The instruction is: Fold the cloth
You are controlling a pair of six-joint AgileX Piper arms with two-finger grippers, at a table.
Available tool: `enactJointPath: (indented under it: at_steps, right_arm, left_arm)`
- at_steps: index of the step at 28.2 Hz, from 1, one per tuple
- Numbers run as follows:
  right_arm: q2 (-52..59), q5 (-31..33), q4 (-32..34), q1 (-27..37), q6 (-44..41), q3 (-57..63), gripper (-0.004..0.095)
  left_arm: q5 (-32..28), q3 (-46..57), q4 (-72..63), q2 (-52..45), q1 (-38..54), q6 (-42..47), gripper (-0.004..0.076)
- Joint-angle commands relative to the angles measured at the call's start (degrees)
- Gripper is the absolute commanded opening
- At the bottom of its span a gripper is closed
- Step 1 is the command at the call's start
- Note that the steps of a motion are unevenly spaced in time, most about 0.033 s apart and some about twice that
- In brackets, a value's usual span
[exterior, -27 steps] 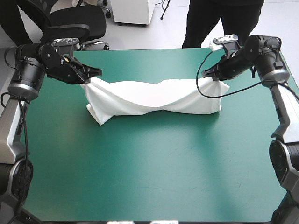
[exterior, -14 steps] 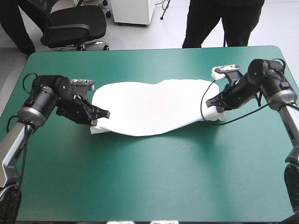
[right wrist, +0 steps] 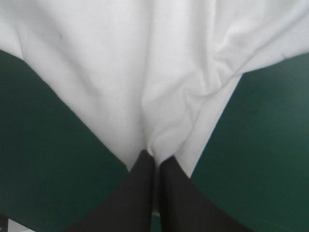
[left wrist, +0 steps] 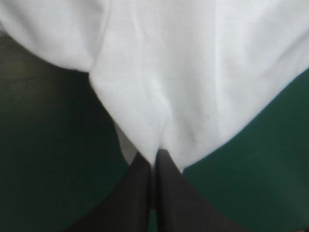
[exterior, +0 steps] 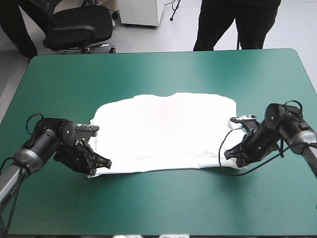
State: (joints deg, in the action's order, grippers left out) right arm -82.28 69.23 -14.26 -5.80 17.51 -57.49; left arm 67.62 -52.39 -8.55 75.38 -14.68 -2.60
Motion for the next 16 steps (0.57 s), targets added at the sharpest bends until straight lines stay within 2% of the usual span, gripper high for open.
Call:
enactJointPath:
  at_steps: [1, 9, 11, 13, 16]
  right_arm:
    - [4.7, 0.9, -0.7, 0.4, 1.2, 1.2, -0.0017]
    - [6.7, -0.9, 1.3, 0.4, 1.3, 3.4, -0.0016]
    - [6.7, -1.2, 2.1, 0.4, 1.3, 3.4, 0.0013]
    - [6.7, -1.2, 2.6, 0.4, 1.4, 3.4, 0.0098]
    - [6.7, -0.7, 2.6, 0.4, 1.7, 3.4, 0.0324]
  left_arm:
    - [0.1, 0.0, -0.4, -3.5, -0.3, -0.1, -0.0018]
    - [0.1, 2.3, 0.9, -4.1, -0.3, -0.3, -0.0016]
    - [0.1, 2.8, 2.4, -4.1, -0.3, -0.3, -0.0005]
    - [0.1, 2.9, 3.8, -4.1, -0.3, -0.3, 0.0052]
    - [-0.2, 2.9, 3.6, -4.1, -0.3, -0.6, 0.0211]
